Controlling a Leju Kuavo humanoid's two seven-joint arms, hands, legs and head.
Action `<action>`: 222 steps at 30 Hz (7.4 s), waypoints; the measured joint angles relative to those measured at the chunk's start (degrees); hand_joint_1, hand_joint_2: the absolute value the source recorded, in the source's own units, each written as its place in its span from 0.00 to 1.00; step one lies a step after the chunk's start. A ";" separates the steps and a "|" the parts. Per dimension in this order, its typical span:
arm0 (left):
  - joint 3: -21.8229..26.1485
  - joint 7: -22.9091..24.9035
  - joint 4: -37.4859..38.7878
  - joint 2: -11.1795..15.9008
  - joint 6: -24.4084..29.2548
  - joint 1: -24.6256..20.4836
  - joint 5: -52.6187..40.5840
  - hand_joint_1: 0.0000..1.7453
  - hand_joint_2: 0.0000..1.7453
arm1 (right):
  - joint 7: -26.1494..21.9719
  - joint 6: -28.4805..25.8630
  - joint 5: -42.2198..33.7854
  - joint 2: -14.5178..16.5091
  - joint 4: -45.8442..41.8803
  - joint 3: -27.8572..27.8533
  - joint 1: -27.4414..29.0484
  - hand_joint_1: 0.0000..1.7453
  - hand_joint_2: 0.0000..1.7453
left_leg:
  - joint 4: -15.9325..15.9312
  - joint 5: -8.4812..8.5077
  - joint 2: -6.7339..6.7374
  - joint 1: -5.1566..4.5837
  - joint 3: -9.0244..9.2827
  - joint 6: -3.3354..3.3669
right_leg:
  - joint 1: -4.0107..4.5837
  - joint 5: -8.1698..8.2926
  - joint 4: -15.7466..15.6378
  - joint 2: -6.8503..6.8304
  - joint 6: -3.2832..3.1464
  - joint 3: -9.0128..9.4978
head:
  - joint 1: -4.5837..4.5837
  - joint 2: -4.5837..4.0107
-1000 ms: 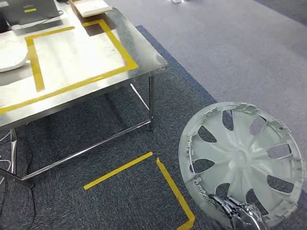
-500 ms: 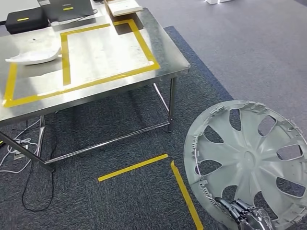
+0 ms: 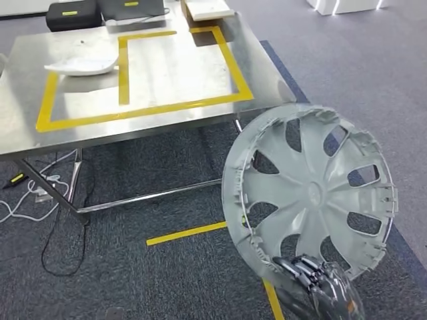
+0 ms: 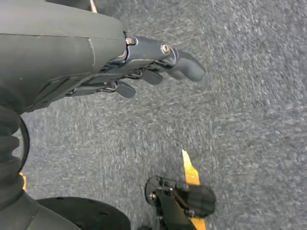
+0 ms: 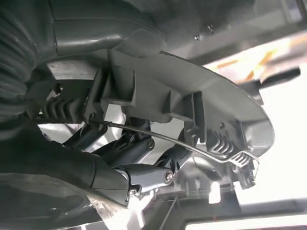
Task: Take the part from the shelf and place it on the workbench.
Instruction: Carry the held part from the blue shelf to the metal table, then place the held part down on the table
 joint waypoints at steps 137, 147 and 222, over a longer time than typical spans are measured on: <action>1.79 0.39 -0.93 -2.69 -5.90 -3.75 -13.22 0.00 1.00 | -1.70 25.79 3.12 37.96 54.53 23.47 -57.39 1.00 1.00 | 6.45 -3.97 -0.88 -0.08 0.10 -2.51 | 0.97 7.84 -3.65 1.74 -3.28 -4.23 | 0.69 -0.02; -2.53 1.98 -0.93 -2.20 -9.02 -4.92 -15.81 0.00 1.00 | 0.21 21.57 9.08 45.26 81.37 30.73 -61.05 1.00 1.00 | 2.04 2.02 -0.78 0.89 -4.11 -3.64 | 0.98 5.24 -3.92 1.53 -2.75 -1.17 | 0.25 -0.01; -1.74 1.85 -0.89 -0.79 -5.99 -3.64 -9.67 0.00 0.00 | -31.65 -9.77 -29.16 42.71 9.06 -7.15 -10.72 0.00 0.00 | -0.54 1.98 -0.16 0.13 -1.73 -0.71 | 0.89 1.76 3.34 1.36 -0.88 -0.09 | 0.72 -0.02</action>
